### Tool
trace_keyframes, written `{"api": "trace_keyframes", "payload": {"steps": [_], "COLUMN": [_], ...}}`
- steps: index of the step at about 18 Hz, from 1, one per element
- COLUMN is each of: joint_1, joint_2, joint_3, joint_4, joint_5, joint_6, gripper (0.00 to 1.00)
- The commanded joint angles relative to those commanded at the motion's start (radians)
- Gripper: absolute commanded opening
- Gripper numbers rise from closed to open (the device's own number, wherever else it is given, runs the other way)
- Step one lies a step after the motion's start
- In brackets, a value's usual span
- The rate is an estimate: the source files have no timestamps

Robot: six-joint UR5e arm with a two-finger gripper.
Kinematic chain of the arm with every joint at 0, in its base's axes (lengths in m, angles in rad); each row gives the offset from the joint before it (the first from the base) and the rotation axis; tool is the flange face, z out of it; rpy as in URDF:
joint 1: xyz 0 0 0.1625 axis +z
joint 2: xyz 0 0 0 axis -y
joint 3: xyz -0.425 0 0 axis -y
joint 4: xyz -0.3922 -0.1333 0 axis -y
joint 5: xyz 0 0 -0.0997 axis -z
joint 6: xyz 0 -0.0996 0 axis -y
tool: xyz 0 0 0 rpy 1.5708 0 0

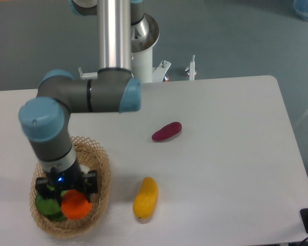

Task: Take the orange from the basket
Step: 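Lift the held orange out of the basket and carry it sideways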

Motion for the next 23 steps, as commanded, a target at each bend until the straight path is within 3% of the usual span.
{"api": "trace_keyframes", "payload": {"steps": [4, 10, 11, 14, 23], "joint_1": [0.135, 0.285, 0.317, 0.347, 0.365], "joint_2": [0.063, 0.092, 0.114, 0.134, 0.167], "joint_3": [-0.008, -0.012, -0.014, -0.025, -0.057], "joint_4": [-0.101, -0.181, -0.215, -0.269, -0.266], "joint_5": [-0.017, -0.017, -0.02, -0.018, -0.028], "joint_6": [0.185, 0.523, 0.581, 0.701, 0.724], "gripper": [0.69, 0.69, 0.69, 0.69, 0.68]}}
